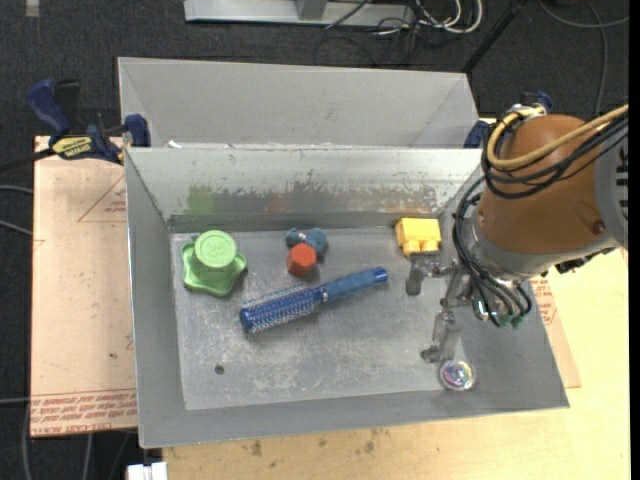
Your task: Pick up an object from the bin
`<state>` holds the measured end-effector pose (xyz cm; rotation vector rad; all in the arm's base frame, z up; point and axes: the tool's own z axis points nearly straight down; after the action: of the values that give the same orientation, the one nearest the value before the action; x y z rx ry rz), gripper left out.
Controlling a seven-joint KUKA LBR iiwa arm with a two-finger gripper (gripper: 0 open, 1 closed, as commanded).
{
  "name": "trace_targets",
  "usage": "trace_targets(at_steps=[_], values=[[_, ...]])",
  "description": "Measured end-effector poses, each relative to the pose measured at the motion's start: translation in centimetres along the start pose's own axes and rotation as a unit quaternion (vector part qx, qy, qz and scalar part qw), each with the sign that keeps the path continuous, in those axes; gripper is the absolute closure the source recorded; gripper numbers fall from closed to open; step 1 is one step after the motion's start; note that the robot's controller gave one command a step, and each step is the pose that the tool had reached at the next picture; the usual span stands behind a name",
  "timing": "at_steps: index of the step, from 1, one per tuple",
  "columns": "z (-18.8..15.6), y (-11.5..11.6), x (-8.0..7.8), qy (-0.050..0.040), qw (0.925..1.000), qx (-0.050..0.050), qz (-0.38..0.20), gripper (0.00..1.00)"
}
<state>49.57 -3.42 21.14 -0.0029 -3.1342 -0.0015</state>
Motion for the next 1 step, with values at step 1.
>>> trace_targets(at_steps=[1], values=[[14.17, 7.74, -7.28, -0.0078, 0.9968, 0.000, -0.080, 0.00]])
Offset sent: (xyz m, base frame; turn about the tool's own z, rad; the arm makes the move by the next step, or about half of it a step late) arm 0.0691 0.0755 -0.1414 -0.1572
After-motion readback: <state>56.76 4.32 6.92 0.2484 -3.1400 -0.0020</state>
